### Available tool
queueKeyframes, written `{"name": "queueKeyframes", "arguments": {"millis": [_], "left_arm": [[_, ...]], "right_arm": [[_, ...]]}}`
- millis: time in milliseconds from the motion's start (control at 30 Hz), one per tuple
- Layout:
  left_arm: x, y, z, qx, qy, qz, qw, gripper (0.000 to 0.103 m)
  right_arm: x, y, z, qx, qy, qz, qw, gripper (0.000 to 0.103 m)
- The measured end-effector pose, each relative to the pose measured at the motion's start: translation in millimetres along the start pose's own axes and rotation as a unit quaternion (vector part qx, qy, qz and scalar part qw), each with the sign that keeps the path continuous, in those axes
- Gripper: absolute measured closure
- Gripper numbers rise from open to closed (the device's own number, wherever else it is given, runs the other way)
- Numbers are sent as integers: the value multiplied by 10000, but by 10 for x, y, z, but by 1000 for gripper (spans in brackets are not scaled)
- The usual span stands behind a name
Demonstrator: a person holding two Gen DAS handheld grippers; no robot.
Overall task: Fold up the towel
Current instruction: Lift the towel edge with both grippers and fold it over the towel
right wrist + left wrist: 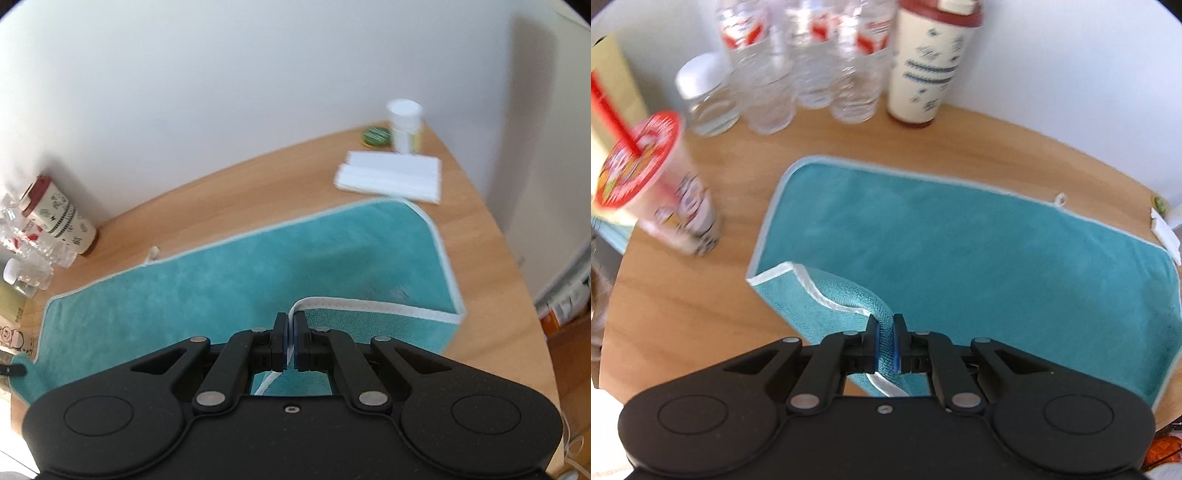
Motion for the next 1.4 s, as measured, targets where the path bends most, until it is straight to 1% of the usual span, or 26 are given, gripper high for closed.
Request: {"name": "queueKeyframes", "arguments": {"millis": [200, 333, 400, 467, 667, 800, 967, 1167, 1400], "left_arm": [[390, 204, -176, 22, -311, -281, 9991, 97], [583, 279, -308, -11, -425, -418, 9982, 97], [653, 319, -355, -18, -480, -445, 9979, 97], [725, 374, -414, -20, -544, -460, 9975, 97], [824, 521, -570, -66, -656, -421, 9969, 97], [1004, 622, -760, -152, -842, -617, 9944, 97], [1201, 646, -942, -256, -950, -772, 9922, 97], [1302, 652, -1232, -426, -1010, -612, 9921, 97], [1455, 668, -1454, -474, -1116, -619, 9907, 97]], "right_arm": [[-439, 164, -144, 61, 338, 293, 9990, 101], [-719, 251, -216, 78, 519, 508, 9973, 101], [-902, 312, -271, 95, 605, 670, 9959, 101], [-990, 354, -319, 87, 674, 696, 9953, 101], [-1294, 459, -590, -85, 820, 845, 9930, 101], [-1443, 434, -709, -225, 896, 978, 9909, 101], [-1617, 368, -899, -422, 930, 1108, 9886, 101], [-1718, 361, -1184, -632, 871, 968, 9895, 101], [-1823, 336, -1377, -808, 959, 763, 9892, 101]]}}
Point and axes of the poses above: each gripper's, at about its wrist camera, not at the fingertips, and z roughly against the way its jaws point, x to its right, y to its top, the point moved 6 cm from there along -z, roughly the way its jaws point, and after that the axes turned 10 degrees about -y, right-handed, at the moved point
